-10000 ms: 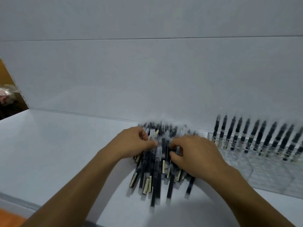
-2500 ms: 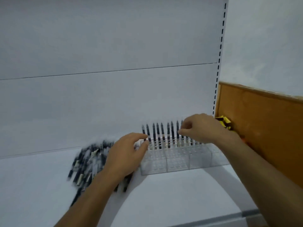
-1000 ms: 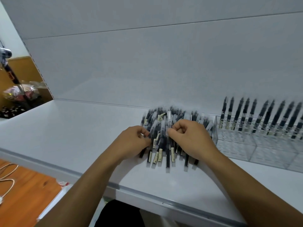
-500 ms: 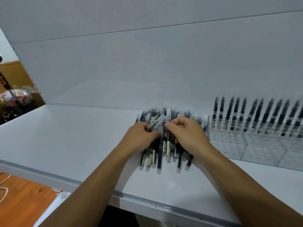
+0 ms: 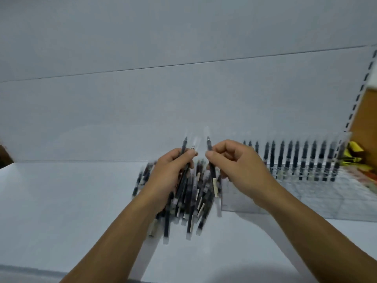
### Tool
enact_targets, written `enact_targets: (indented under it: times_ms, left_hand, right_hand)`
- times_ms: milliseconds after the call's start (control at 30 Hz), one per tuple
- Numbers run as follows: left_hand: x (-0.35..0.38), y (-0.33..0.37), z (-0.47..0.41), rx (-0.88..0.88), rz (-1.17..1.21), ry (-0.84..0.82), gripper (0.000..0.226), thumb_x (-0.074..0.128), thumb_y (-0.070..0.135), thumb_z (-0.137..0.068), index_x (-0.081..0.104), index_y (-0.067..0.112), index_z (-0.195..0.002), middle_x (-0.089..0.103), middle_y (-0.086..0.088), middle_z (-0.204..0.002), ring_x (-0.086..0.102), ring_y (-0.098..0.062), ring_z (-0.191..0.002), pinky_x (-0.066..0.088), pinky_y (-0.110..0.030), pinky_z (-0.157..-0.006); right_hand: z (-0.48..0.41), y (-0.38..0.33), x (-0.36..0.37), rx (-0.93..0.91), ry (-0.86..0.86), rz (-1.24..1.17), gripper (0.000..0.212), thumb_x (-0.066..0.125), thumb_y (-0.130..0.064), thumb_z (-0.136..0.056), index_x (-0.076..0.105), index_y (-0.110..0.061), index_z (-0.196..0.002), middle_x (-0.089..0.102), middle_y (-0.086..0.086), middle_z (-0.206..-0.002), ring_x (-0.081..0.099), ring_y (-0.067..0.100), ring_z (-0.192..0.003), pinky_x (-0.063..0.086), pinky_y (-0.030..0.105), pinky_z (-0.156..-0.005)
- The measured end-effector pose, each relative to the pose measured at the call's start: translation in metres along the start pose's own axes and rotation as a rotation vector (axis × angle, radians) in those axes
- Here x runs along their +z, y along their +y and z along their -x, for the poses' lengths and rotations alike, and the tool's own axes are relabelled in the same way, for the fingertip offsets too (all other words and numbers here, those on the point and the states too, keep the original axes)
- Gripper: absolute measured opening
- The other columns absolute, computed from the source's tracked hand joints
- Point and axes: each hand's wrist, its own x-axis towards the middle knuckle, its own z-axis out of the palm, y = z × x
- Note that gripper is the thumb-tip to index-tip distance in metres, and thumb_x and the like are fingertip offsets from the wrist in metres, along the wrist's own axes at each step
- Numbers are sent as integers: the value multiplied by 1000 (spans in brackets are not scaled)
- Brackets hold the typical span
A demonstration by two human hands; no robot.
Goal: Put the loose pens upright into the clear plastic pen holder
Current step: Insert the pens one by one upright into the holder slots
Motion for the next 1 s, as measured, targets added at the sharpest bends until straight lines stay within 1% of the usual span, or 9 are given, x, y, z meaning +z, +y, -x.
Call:
enact_targets:
  times_ms: [133, 200, 300, 433, 500, 633, 700, 867, 1000]
  left_hand:
    - [57, 3, -12, 21, 133, -162, 18, 66, 35, -89, 72, 17, -88, 60, 4, -70, 53, -12, -58, 43, -19, -52]
    - [89, 4, -17, 26, 155, -237, 16, 65, 33, -90, 71, 19, -86, 61, 4, -69, 53, -11, -57, 42, -17, -52]
    - [134, 8, -24, 19, 197, -349, 15, 65, 35, -89, 73, 26, -80, 61, 4, -70, 52, -10, -57, 41, -17, -53]
    - [182, 13, -31, -5, 248, -475, 15, 64, 32, -91, 72, 22, -84, 61, 4, -69, 51, -9, -56, 42, -16, -51]
    - [199, 14, -34, -37, 262, -493, 18, 63, 31, -90, 69, 15, -90, 61, 4, -69, 51, -9, -54, 41, -16, -50]
    - [212, 6, -37, -98, 324, -511, 30, 68, 39, -78, 69, 13, -93, 60, 3, -70, 51, -9, -53, 42, -17, -48]
    - [212, 1, -39, -103, 373, -512, 30, 67, 38, -78, 70, 13, -94, 59, 2, -70, 50, -9, -52, 41, -18, -47]
    - [209, -7, -41, -76, 386, -507, 29, 65, 37, -83, 71, 13, -98, 60, 1, -71, 50, -9, -53, 41, -17, -46]
    - [209, -8, -41, -75, 409, -485, 32, 65, 38, -79, 71, 12, -97, 61, 1, -71, 50, -9, -53, 41, -17, -45]
  right_hand:
    - [7, 12, -71, -26, 141, 55, 12, 67, -34, -88, 69, -24, -82, 69, 5, -73, 53, 7, -54, 44, 17, -52]
    - [10, 21, -103, -35, 219, 70, 11, 68, -30, -89, 69, -22, -82, 69, 11, -74, 51, 10, -55, 43, 22, -54]
    - [15, 32, -147, -81, 308, 82, 11, 67, -22, -91, 68, -22, -80, 66, 1, -64, 51, 9, -54, 43, 21, -52]
    - [16, 42, -200, -121, 483, 123, 10, 67, -19, -92, 67, -22, -83, 69, -1, -69, 55, 6, -55, 44, 17, -51]
    - [13, 50, -221, -125, 566, 164, 9, 66, -19, -92, 67, -23, -84, 70, -2, -71, 56, 11, -61, 46, 21, -54]
    - [12, 77, -238, -79, 629, 232, 6, 66, -20, -93, 67, -14, -91, 68, 6, -77, 59, 30, -71, 52, 46, -66]
    - [13, 88, -243, -61, 642, 284, 11, 66, -21, -92, 67, -11, -94, 69, 7, -79, 62, 32, -75, 53, 45, -67]
    - [14, 97, -248, -53, 670, 371, 11, 66, -26, -92, 67, -16, -95, 65, 0, -75, 58, 8, -67, 48, 25, -60]
    - [15, 97, -246, -38, 685, 378, 10, 65, -24, -93, 66, -15, -96, 65, -5, -74, 63, 18, -72, 57, 41, -69]
